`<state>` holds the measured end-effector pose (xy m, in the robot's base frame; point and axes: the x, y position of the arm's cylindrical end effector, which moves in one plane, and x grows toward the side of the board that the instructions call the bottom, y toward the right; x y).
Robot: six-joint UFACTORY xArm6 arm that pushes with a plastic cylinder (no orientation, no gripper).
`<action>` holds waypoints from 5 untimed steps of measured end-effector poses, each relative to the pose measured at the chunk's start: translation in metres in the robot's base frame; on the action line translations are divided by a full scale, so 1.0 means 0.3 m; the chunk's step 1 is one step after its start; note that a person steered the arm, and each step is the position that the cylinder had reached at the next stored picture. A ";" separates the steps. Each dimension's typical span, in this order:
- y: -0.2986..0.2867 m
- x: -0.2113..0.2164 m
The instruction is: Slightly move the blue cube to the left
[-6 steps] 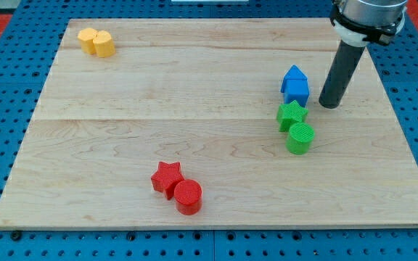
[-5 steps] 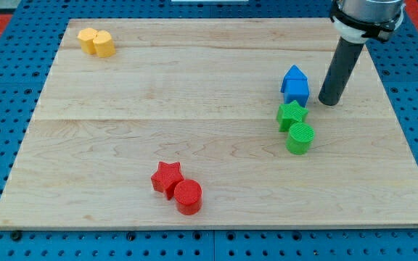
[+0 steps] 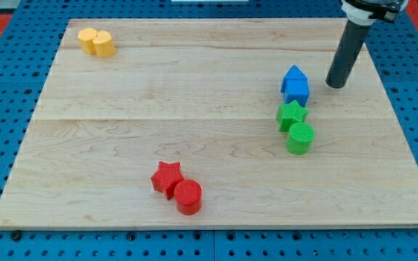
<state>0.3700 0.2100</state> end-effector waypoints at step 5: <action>-0.020 0.093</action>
